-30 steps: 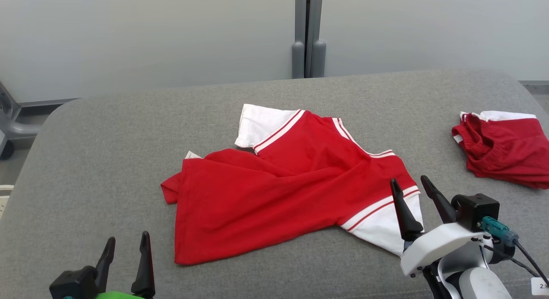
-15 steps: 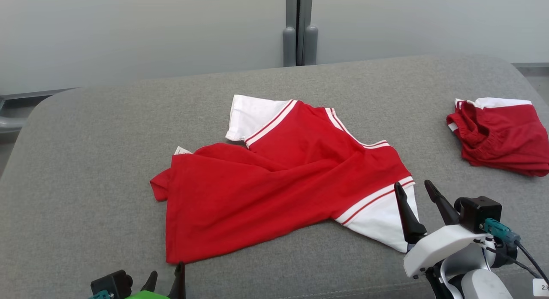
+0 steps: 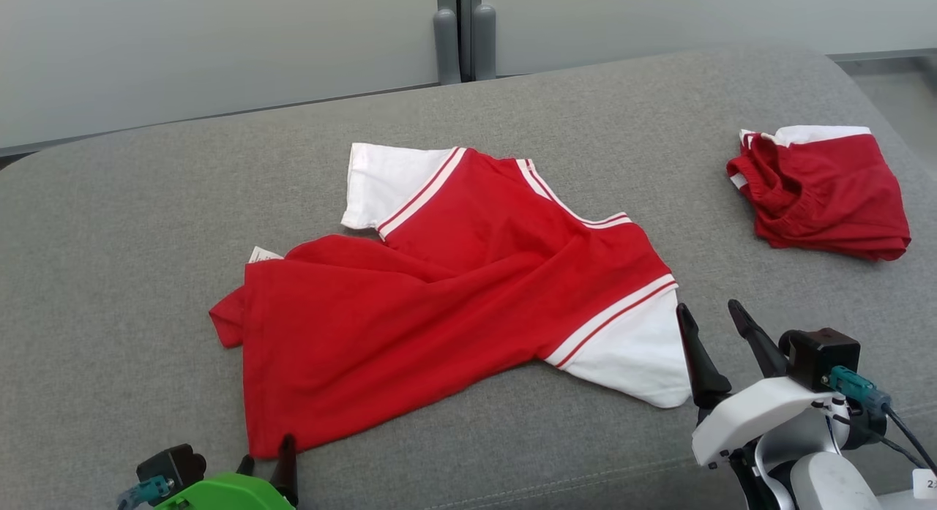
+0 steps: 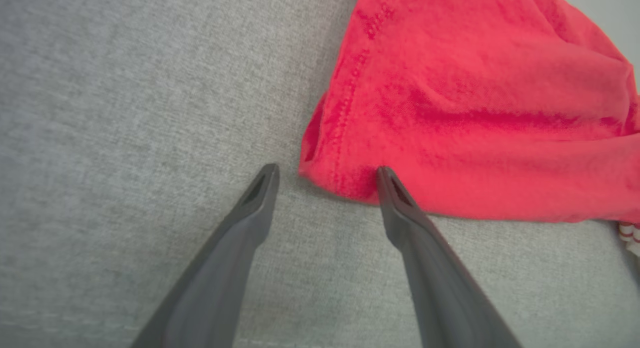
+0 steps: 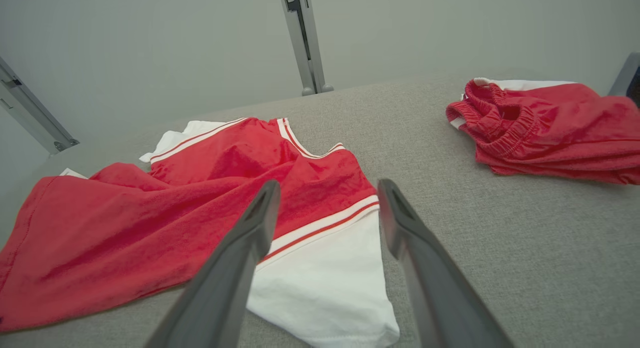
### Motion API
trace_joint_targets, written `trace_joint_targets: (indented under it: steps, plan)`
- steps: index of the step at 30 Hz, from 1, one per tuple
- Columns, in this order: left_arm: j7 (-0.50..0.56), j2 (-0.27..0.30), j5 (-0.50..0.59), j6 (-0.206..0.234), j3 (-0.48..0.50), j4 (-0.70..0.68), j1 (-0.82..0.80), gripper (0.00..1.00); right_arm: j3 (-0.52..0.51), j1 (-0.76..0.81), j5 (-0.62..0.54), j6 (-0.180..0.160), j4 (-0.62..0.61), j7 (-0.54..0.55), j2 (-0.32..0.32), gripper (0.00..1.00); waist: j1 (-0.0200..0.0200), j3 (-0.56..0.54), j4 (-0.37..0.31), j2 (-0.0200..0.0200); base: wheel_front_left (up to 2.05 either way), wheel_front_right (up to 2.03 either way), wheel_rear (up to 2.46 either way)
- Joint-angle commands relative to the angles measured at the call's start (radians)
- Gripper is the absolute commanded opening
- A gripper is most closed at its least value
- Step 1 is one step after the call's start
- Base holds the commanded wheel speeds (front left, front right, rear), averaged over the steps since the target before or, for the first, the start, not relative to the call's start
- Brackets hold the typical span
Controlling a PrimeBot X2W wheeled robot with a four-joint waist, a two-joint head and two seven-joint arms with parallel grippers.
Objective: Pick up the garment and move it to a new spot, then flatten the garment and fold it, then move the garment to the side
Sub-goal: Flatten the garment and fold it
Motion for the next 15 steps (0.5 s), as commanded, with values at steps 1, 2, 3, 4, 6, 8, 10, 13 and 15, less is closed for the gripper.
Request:
trace_joint_targets:
  steps: [1, 2, 3, 4, 6, 8, 10, 13, 15]
  plan:
    - [-0.004, -0.002, -0.002, -0.006, 0.002, 0.018, -0.015, 1.00, 0.001, -0.011, 0.008, 0.000, 0.003, -0.008, -0.003, 1.00, 0.0000, 0.006, -0.008, 0.0000, 0.00, 0.00, 0.00]
    - [-0.008, -0.004, -0.004, -0.010, 0.005, 0.031, -0.021, 1.00, 0.002, -0.011, 0.007, 0.000, 0.004, -0.009, -0.004, 1.00, 0.0000, 0.007, -0.010, 0.0000, 0.00, 0.00, 0.00]
    - [-0.013, -0.007, -0.006, -0.014, 0.008, 0.042, -0.025, 0.93, 0.003, -0.010, 0.007, 0.000, 0.005, -0.010, -0.004, 1.00, 0.0000, 0.008, -0.012, 0.0000, 0.00, 0.00, 0.00]
    - [-0.017, -0.009, -0.006, -0.018, 0.009, 0.051, -0.030, 0.81, 0.003, -0.009, 0.007, 0.000, 0.006, -0.010, -0.004, 1.00, 0.0000, 0.009, -0.014, 0.0000, 0.00, 0.00, 0.00]
    - [-0.024, -0.016, -0.006, -0.027, 0.009, 0.068, -0.037, 0.45, 0.003, -0.007, 0.009, 0.000, 0.010, -0.008, -0.004, 1.00, 0.0000, 0.009, -0.017, 0.0000, 0.00, 0.00, 0.00]
    - [-0.035, -0.018, 0.002, -0.038, 0.004, 0.080, -0.044, 0.18, 0.002, 0.000, 0.011, 0.000, 0.015, -0.005, -0.003, 1.00, 0.0000, 0.007, -0.019, 0.0000, 0.00, 0.00, 0.00]
    - [-0.043, -0.020, 0.007, -0.048, 0.000, 0.088, -0.051, 0.00, 0.000, 0.012, 0.022, 0.000, 0.027, 0.003, -0.003, 1.00, 0.0000, 0.004, -0.019, 0.0000, 0.00, 0.00, 0.00]
    - [-0.059, -0.015, 0.016, -0.061, -0.005, 0.085, -0.055, 0.00, -0.013, 0.033, 0.030, 0.000, 0.060, 0.020, -0.011, 1.00, 0.0000, 0.001, -0.015, 0.0000, 0.00, 0.00, 0.00]
    - [-0.071, -0.010, 0.021, -0.067, -0.006, 0.075, -0.055, 0.00, -0.025, 0.043, 0.039, 0.000, 0.088, 0.025, -0.012, 1.00, 0.0000, 0.001, -0.010, 0.0000, 0.00, 0.00, 0.00]
